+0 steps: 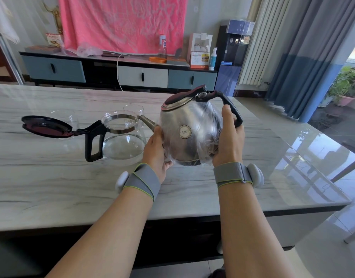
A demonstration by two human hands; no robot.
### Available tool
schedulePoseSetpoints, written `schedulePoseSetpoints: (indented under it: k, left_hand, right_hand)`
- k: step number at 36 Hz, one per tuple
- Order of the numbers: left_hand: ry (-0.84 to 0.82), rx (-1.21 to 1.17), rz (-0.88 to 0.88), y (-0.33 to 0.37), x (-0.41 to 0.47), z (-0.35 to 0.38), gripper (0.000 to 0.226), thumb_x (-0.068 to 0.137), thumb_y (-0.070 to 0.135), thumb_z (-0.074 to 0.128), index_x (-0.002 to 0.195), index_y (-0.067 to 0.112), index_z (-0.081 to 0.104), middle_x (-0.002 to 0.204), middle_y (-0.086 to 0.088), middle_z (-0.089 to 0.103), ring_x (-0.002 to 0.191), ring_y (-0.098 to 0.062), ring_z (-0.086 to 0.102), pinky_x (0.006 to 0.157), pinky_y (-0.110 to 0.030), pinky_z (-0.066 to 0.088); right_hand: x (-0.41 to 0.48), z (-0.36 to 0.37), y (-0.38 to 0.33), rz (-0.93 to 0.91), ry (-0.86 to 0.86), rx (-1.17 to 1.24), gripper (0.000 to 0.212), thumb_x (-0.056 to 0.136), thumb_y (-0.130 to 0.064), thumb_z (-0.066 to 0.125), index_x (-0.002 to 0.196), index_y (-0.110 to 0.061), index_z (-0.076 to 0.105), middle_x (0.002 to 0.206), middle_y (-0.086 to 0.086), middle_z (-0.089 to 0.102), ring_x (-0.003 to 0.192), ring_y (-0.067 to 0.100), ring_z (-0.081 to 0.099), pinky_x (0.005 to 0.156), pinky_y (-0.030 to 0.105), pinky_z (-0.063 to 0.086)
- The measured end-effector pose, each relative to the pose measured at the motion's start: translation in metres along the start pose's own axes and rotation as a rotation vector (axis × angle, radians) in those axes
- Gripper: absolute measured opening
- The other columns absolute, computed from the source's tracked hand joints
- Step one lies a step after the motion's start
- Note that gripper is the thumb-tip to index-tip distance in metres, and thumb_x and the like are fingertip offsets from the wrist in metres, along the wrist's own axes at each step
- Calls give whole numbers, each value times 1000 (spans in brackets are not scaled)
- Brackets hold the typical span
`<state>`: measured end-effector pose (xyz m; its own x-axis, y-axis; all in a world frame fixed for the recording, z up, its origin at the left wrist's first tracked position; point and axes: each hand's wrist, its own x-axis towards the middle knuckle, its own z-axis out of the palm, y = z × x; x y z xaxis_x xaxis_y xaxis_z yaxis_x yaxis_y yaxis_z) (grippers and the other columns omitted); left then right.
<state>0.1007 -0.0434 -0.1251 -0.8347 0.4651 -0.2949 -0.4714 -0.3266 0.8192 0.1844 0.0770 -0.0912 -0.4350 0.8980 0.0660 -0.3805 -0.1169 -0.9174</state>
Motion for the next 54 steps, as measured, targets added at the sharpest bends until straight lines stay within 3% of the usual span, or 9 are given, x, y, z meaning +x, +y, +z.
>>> schedulePoseSetpoints:
  k: [10,14,19,24,30,34,39,46,54]
  left_hand:
    - [-1,7,-2,1,-2,0,34,98,61,48,114,35,63,112,5,69,101,-18,64,93,-51,55]
    - [2,12,0,2,-4,1,31,99,59,48,104,33,64,105,4,70,98,-18,66,83,-44,57]
    - [-7,11,-1,2,-4,1,31,100,58,47,104,32,64,104,4,70,96,-18,66,76,-40,56]
    - [0,12,1,1,-2,1,31,100,58,47,103,32,64,103,4,70,97,-19,66,80,-42,56]
    - [1,13,3,1,-3,0,31,100,58,47,102,32,63,103,4,70,94,-18,65,72,-39,55]
    - [-1,16,5,1,-1,1,32,100,58,47,102,31,64,101,4,70,94,-17,66,75,-39,56]
    - [1,7,-2,1,1,0,32,99,59,48,108,32,63,105,4,70,96,-18,65,84,-44,56]
    - [4,2,2,-1,4,0,31,99,59,48,102,32,64,103,6,69,96,-17,65,99,-53,51]
    - [-1,3,-1,-1,5,-1,31,99,59,48,104,33,64,109,5,69,100,-18,65,99,-55,51]
  right_hand:
    - [-3,1,-1,-4,-5,-5,27,89,-52,74,99,-29,65,102,-6,65,105,20,65,111,52,52]
    - [-6,4,-4,-5,-8,-5,32,78,-59,73,96,-34,65,103,-7,67,118,27,68,110,51,53]
    - [-6,2,-3,-14,-10,-2,28,83,-57,73,96,-34,65,105,-6,68,122,29,66,110,52,53]
    - [-7,3,-4,-9,-9,1,29,82,-57,74,96,-33,65,104,-6,68,117,26,67,110,51,53]
    - [-4,2,-3,0,-5,0,35,78,-59,73,97,-31,66,103,-6,67,111,25,68,109,52,54]
    - [-2,1,-1,-1,-7,0,29,86,-55,74,95,-30,65,100,-7,65,101,18,64,109,54,53]
    - [-2,1,-2,3,-1,0,25,86,-56,74,94,-34,65,103,-7,67,111,24,67,110,52,53]
    - [-1,0,-2,4,-5,4,25,93,-49,74,99,-27,65,100,-6,63,96,15,61,110,52,53]
    - [-4,1,-5,5,-9,-13,16,97,-47,72,95,-33,64,103,-8,65,101,15,63,111,50,52]
